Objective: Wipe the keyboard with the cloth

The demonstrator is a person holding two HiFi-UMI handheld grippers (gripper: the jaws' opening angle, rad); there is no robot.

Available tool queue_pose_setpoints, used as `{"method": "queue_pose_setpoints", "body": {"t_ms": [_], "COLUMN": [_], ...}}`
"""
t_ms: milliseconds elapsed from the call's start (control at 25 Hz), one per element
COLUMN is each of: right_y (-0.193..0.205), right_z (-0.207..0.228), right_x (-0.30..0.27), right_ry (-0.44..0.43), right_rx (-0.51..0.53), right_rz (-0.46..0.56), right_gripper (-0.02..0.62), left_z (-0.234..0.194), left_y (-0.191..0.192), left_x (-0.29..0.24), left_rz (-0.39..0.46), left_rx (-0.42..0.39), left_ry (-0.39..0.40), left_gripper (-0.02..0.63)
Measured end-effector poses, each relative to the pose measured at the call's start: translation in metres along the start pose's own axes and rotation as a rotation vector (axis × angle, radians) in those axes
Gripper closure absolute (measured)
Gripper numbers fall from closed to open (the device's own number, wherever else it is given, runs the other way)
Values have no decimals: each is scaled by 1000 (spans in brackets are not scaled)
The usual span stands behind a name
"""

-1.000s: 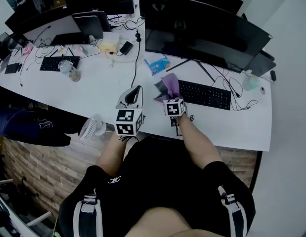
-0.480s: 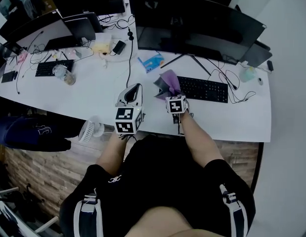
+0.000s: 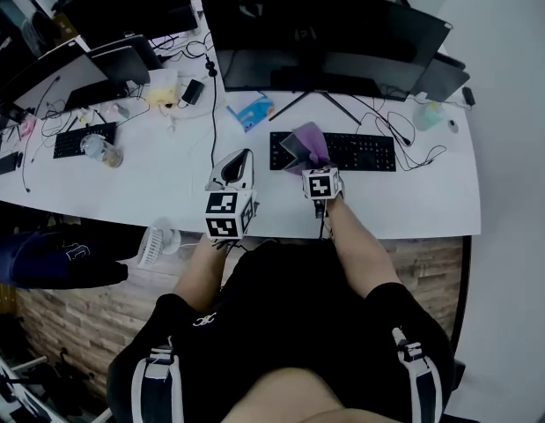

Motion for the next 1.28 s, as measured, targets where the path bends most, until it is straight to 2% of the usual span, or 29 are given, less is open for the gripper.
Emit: {"method": "queue_pose_setpoints", "body": {"t_ms": [200,1000,1280], "right_y": [8,20,35], "right_z": [30,105,155], "right_x": [1,10,13], "right_ry": [21,55,112], "right_rx": [-53,-103,-163], "right_rz": [-12,-39,-58], "right_gripper": [503,503,503], "left_z": [14,66,96], "left_y": [-4,-17,-23], "left_x": [-12,-67,-105], "left_rz": [2,-12,-31], "left_rx": [-11,-23,-44], "left_ry": [28,107,171], "left_gripper": [595,594,595]}}
Point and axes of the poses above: the fingertips, and each gripper's own axes: x backward along the fingers, z to its right, y out of its underside, the point moved 2 cm from there along x, backward along the fingers, and after that the axes turned 4 degrees about y, right-handed, at the moved point
